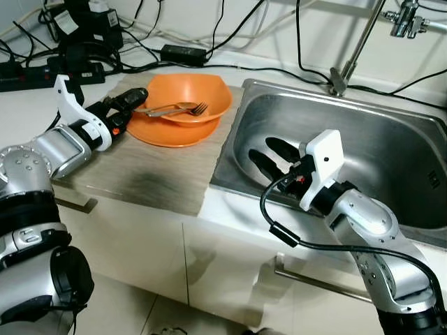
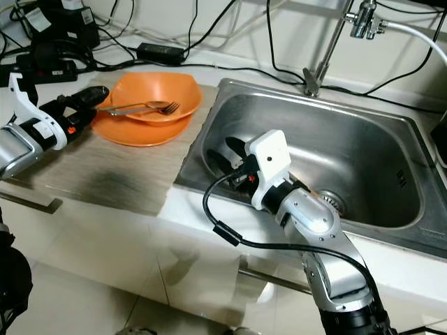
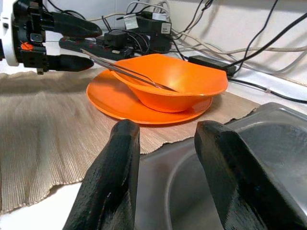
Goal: Kitchen organization
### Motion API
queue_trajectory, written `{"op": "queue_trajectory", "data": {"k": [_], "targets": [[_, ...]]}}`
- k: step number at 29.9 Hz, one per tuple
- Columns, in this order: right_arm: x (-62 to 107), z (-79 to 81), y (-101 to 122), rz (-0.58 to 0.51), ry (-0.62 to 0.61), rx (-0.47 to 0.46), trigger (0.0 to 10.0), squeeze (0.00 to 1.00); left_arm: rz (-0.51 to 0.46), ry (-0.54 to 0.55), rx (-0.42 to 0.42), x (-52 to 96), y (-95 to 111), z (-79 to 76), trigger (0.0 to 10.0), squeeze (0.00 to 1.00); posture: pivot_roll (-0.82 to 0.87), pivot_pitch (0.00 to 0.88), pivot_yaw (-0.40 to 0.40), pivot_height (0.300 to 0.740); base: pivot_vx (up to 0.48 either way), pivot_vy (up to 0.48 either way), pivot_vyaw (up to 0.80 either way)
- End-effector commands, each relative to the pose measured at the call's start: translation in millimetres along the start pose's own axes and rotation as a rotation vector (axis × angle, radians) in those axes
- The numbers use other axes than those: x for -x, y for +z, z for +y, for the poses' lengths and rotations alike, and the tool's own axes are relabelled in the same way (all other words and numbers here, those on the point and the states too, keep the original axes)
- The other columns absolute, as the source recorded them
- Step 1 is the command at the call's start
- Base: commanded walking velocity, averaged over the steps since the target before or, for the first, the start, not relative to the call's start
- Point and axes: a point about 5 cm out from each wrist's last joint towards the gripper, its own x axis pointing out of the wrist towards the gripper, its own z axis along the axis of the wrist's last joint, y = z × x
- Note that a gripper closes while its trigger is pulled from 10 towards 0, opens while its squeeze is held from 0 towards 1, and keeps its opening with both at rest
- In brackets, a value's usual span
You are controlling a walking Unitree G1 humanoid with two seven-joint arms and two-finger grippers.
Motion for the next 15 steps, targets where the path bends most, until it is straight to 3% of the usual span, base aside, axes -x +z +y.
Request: {"op": "queue_trajectory", "data": {"k": [1, 11, 12, 13, 14, 15], "targets": [[-0.5, -3.2, 2.1, 0.004, -0.001, 0.022, 10.0, 0.00, 0.007, -0.016, -0.023, -2.7, 3.1, -5.1, 10.0, 0.00, -0.02, 0.000, -0.059, 0.740, 0.000, 0.000, 0.00], [1.0, -5.3, 1.0, 0.015, -0.006, 0.027, 10.0, 0.00, -0.003, -0.036, -0.007, -9.0, 2.5, -4.7, 9.8, 0.00, -0.03, 0.001, -0.057, 0.740, 0.000, 0.000, 0.00], [1.1, -5.4, 0.8, 0.017, -0.006, 0.027, 10.0, 0.00, 0.002, -0.039, -0.008, -9.6, 2.0, -5.0, 7.6, 0.00, -0.03, 0.001, -0.056, 0.740, 0.000, 0.000, 0.00], [1.2, -5.5, 0.7, 0.019, -0.007, 0.028, 10.0, 0.00, 0.006, -0.040, -0.008, -10.1, 1.6, -5.0, 7.6, 0.00, -0.03, 0.001, -0.056, 0.740, 0.000, 0.000, 0.00], [1.2, -5.4, 0.7, 0.019, -0.007, 0.028, 10.0, 0.00, 0.007, -0.039, -0.010, -10.7, 1.3, -5.0, 6.5, 0.00, -0.03, 0.001, -0.056, 0.740, 0.000, 0.000, 0.00], [1.3, -5.1, 0.9, 0.019, -0.007, 0.027, 10.0, 0.00, 0.007, -0.041, -0.006, -11.2, 1.1, -5.1, 4.5, 0.00, -0.03, 0.001, -0.056, 0.740, 0.000, 0.000, 0.00]]}}
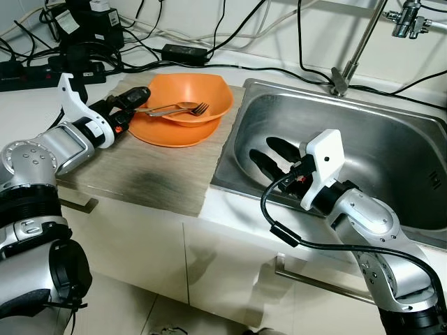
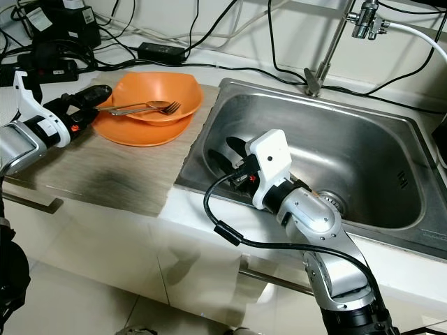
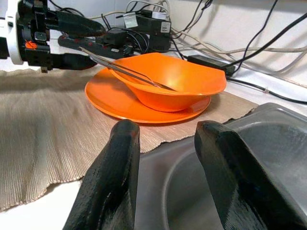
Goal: Kitchen organization
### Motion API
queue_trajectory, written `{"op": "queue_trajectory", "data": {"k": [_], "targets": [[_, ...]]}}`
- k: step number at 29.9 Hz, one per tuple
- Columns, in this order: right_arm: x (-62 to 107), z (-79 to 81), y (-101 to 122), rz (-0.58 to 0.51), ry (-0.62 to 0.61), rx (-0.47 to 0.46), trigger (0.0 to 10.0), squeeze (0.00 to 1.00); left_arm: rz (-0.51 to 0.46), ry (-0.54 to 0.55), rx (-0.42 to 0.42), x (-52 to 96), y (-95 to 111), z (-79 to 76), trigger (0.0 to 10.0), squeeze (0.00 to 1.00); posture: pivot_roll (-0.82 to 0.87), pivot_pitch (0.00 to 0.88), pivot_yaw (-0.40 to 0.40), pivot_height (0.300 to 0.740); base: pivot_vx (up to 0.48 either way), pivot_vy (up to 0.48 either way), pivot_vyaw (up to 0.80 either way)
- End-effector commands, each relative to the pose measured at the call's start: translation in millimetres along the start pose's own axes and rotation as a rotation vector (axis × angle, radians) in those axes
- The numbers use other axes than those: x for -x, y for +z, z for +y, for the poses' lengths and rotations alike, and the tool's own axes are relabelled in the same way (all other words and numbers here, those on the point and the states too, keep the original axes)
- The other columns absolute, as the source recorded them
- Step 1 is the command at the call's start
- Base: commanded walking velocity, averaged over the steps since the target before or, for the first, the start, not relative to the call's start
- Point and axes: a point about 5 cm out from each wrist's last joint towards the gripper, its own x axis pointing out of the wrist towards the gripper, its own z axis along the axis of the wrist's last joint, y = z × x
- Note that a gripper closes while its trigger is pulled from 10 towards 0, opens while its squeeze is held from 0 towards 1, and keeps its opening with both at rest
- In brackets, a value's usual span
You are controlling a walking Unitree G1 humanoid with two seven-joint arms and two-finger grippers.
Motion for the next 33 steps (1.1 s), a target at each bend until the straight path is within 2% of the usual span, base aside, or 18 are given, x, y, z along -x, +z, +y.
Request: {"op": "queue_trajectory", "data": {"k": [1, 2, 3, 6, 7, 8, 9, 10, 21, 22, 23, 24, 25, 26, 33], "targets": [[0.5, -3.0, 0.7, 0.013, -0.002, 0.016, 10.0, 0.00, 0.001, -0.022, -0.016, -5.3, 2.8, -7.2, 3.6, 0.00, -0.03, 0.001, -0.057, 0.740, 0.000, 0.000, 0.00], [0.6, -2.5, 0.6, 0.015, 0.002, 0.017, 10.0, 0.00, 0.001, -0.028, -0.015, -6.1, 2.5, -7.8, 2.2, 0.00, -0.03, 0.001, -0.057, 0.740, 0.000, 0.000, 0.00], [0.7, -2.3, 0.6, 0.017, 0.004, 0.017, 10.0, 0.00, 0.002, -0.032, -0.014, -6.7, 2.3, -8.1, 0.0, 0.00, -0.03, 0.001, -0.057, 0.740, 0.000, 0.000, 0.00], [0.9, -2.0, -0.2, 0.025, 0.009, 0.021, 10.0, 0.00, 0.004, -0.033, -0.013, -8.1, 2.0, -8.4, 0.1, 0.00, -0.03, 0.002, -0.056, 0.740, 0.000, 0.000, 0.00], [0.8, -2.1, -0.2, 0.026, 0.009, 0.021, 10.0, 0.00, 0.003, -0.031, -0.016, -8.5, 2.2, -8.3, 3.0, 0.00, -0.03, 0.001, -0.056, 0.740, 0.000, 0.000, 0.00], [0.6, -2.5, 0.3, 0.024, 0.008, 0.022, 10.0, 0.00, 0.000, -0.028, -0.020, -9.4, 2.9, -8.4, 9.5, 0.00, -0.03, 0.004, -0.056, 0.740, 0.000, 0.000, 0.00], [0.6, -2.5, 0.3, 0.024, 0.008, 0.022, 10.0, 0.00, 0.000, -0.028, -0.020, -9.4, 2.9, -8.4, 9.5, 0.00, -0.03, 0.004, -0.056, 0.740, 0.000, 0.000, 0.00], [0.4, -2.9, 0.6, 0.024, 0.008, 0.023, 10.0, 0.00, -0.001, -0.026, -0.021, -10.2, 3.3, -8.4, 10.0, 0.00, -0.03, 0.004, -0.055, 0.740, 0.000, 0.000, 0.00], [1.3, -2.3, -0.1, 0.029, 0.012, 0.023, 10.0, 0.00, 0.014, -0.023, -0.021, -12.3, 1.8, -7.7, 9.9, 0.00, -0.04, 0.000, -0.054, 0.740, 0.000, 0.000, 0.00], [1.4, -2.3, -0.2, 0.030, 0.013, 0.024, 10.0, 0.00, 0.012, -0.025, -0.019, -12.5, 1.8, -7.8, 7.0, 0.00, -0.04, 0.000, -0.054, 0.740, 0.000, 0.000, 0.00], [1.7, -2.2, -0.4, 0.032, 0.016, 0.026, 10.0, 0.00, 0.011, -0.029, -0.017, -12.8, 1.7, -8.4, 4.5, 0.00, -0.04, 0.000, -0.056, 0.740, 0.000, 0.000, 0.00], [1.7, -2.3, -0.6, 0.033, 0.017, 0.026, 10.0, 0.00, 0.012, -0.031, -0.017, -12.8, 1.5, -8.6, 3.2, 0.00, -0.03, 0.000, -0.057, 0.740, 0.000, 0.000, 0.00], [1.7, -2.3, -0.7, 0.034, 0.018, 0.026, 10.0, 0.00, 0.012, -0.032, -0.017, -12.9, 1.4, -8.8, 3.2, 0.00, -0.03, 0.000, -0.057, 0.740, 0.000, 0.000, 0.00], [1.8, -2.2, -0.9, 0.035, 0.020, 0.028, 10.0, 0.00, 0.014, -0.036, -0.017, -12.8, 1.1, -9.0, 0.0, 0.00, -0.03, 0.000, -0.059, 0.740, 0.000, 0.000, 0.00], [1.6, -1.4, -2.0, 0.039, 0.034, 0.031, 10.0, 0.00, 0.022, -0.036, -0.014, -11.6, 0.3, -8.4, 0.0, 0.00, -0.03, 0.000, -0.065, 0.740, 0.000, 0.000, 0.00]]}}
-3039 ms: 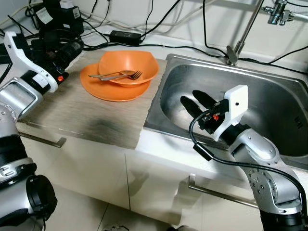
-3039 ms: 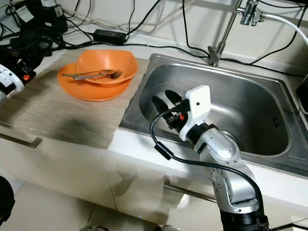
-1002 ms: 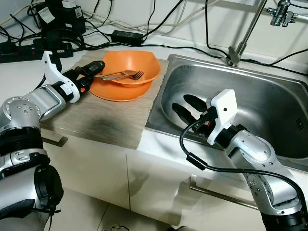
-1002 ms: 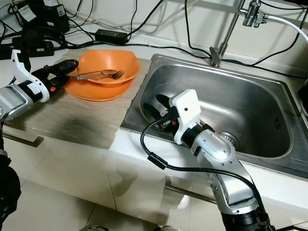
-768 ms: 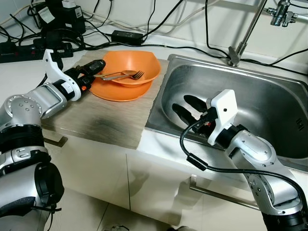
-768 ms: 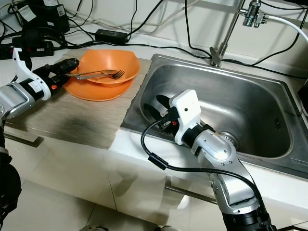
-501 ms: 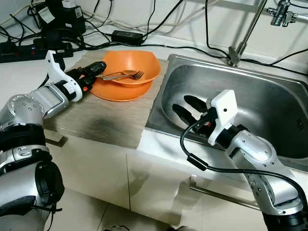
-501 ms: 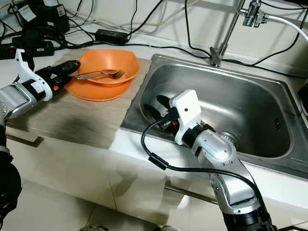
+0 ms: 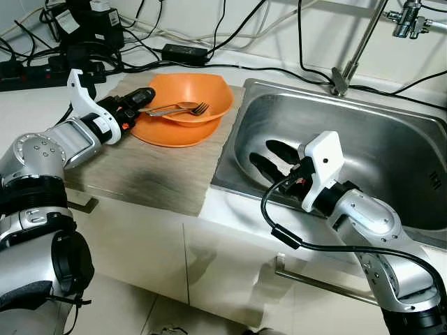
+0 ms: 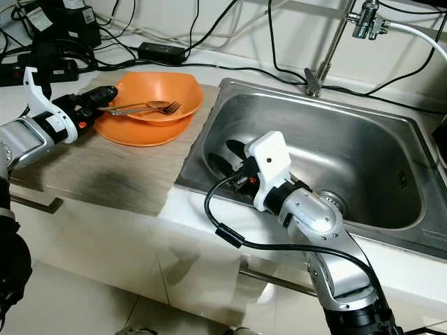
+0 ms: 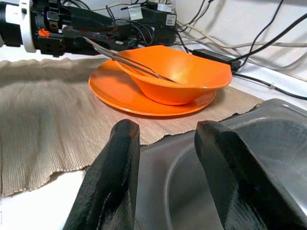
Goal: Kitchen organization
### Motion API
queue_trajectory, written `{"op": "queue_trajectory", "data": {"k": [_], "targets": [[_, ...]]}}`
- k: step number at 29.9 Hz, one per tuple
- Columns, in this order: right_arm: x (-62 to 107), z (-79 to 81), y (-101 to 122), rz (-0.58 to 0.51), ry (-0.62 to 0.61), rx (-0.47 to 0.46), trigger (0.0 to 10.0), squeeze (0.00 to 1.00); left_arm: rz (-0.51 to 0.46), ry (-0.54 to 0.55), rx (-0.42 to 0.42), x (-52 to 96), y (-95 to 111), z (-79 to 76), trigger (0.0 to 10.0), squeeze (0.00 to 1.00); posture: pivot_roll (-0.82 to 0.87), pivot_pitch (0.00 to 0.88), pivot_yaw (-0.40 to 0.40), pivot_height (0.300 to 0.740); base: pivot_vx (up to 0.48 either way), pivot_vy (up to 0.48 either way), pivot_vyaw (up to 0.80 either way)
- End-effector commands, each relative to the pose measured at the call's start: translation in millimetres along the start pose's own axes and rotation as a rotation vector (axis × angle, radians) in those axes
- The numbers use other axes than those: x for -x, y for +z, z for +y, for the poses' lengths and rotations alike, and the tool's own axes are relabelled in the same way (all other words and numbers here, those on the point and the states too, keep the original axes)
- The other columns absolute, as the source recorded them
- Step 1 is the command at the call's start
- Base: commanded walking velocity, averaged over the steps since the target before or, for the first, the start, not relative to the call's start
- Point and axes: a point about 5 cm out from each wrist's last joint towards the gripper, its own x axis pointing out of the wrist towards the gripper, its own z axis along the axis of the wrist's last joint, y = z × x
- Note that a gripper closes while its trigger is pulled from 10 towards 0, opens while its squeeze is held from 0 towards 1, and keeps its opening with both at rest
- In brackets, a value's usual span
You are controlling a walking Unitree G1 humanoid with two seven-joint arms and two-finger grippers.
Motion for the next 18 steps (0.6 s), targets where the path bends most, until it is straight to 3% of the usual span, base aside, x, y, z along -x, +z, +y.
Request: {"op": "queue_trajectory", "data": {"k": [1, 14, 18], "targets": [[0.2, -1.3, -0.2, 0.013, 0.010, 0.019, 10.0, 0.00, 0.011, -0.013, -0.001, -1.7, -0.7, -3.2, 0.0, 0.00, -0.03, 0.000, -0.065, 0.740, 0.000, 0.000, 0.00], [1.6, -2.3, -2.6, 0.028, 0.016, 0.018, 10.0, 0.00, 0.018, -0.001, -0.004, 3.8, -4.1, 0.2, 0.0, 0.00, -0.03, 0.000, -0.088, 0.740, 0.000, 0.000, 0.00], [1.9, -3.6, -2.9, 0.034, 0.025, 0.023, 10.0, 0.00, 0.014, 0.000, -0.052, 9.0, -3.6, 0.6, 0.0, 0.00, -0.04, 0.000, -0.095, 0.740, 0.000, 0.000, 0.00]]}}
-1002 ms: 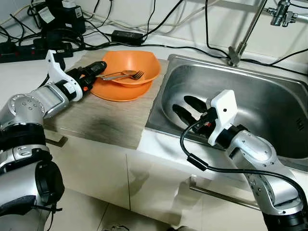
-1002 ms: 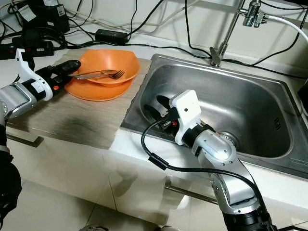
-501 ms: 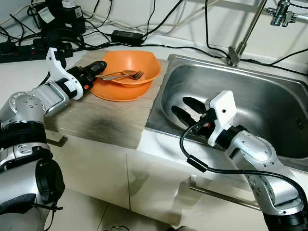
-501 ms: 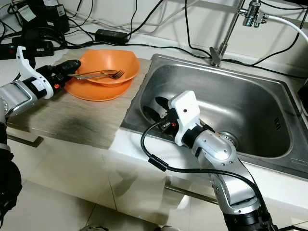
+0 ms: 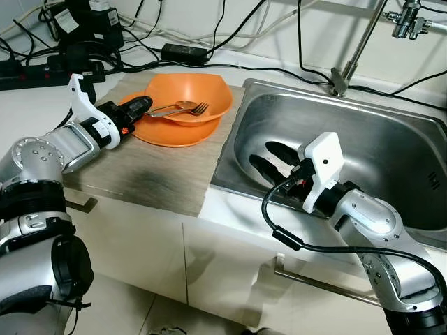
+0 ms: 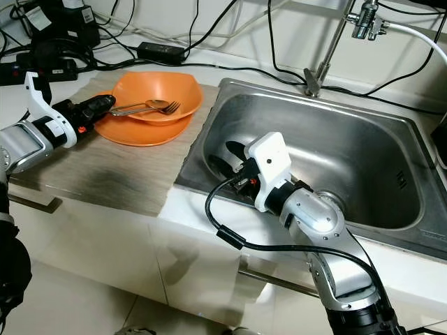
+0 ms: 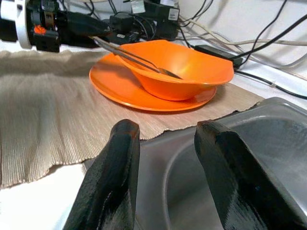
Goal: Kitchen organization
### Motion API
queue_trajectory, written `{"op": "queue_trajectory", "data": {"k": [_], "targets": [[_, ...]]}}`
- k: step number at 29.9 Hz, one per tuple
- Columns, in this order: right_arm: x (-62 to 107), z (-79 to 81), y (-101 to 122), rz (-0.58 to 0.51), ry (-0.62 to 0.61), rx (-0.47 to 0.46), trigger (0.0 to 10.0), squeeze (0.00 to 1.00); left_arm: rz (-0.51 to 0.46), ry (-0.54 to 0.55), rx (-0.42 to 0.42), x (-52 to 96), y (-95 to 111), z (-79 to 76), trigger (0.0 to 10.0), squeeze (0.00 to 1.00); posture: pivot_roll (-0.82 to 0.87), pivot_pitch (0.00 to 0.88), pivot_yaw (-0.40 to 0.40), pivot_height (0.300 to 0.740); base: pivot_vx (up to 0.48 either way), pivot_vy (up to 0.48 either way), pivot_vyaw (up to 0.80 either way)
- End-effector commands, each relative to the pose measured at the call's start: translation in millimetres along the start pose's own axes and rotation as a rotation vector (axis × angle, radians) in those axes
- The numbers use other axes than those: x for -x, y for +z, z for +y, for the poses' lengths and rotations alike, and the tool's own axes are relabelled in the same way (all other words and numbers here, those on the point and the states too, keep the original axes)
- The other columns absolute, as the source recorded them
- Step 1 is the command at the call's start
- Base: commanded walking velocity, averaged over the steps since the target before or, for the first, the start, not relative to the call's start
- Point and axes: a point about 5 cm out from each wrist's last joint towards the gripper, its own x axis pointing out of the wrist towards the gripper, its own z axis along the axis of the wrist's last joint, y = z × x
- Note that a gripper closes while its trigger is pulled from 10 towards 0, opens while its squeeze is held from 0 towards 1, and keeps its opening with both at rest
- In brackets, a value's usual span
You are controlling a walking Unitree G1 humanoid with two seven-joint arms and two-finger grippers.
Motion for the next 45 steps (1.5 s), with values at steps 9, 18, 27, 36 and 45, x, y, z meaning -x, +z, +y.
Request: {"op": "queue_trajectory", "data": {"k": [9, 18, 27, 36, 45], "targets": [[0.0, -4.5, -0.2, 0.014, 0.003, 0.011, 10.0, 0.00, -0.050, -0.020, -0.057, 17.9, 18.2, -4.3, 0.0, 0.00, -0.04, 0.000, -0.099, 0.740, 0.000, 0.000, 0.00], [-1.0, -3.0, -1.2, 0.012, 0.002, 0.007, 10.0, 0.00, -0.039, -0.022, -0.058, 20.6, 17.9, -4.6, 0.0, 0.00, -0.03, 0.000, -0.091, 0.740, 0.000, 0.000, 0.00], [0.6, -4.2, 2.0, -0.003, -0.020, 0.004, 10.0, 0.00, -0.159, -0.080, 0.034, 18.2, 31.4, -15.9, 0.0, 0.00, -0.03, 0.000, -0.086, 0.740, 0.000, 0.000, 0.00], [-8.5, -25.3, 19.6, -0.153, -0.267, -0.077, 10.0, 0.00, -0.213, -0.147, 0.089, 6.6, 36.5, -37.3, 0.0, 0.00, -0.01, 0.000, -0.077, 0.740, 0.000, 0.000, 0.00], [-34.3, -27.6, 43.3, -0.363, -0.294, -0.444, 10.0, 1.00, -0.199, -0.243, -0.144, -30.1, 8.0, -103.2, 0.0, 0.00, 0.00, 0.000, -0.050, 0.740, 0.000, 0.000, 0.00]]}}
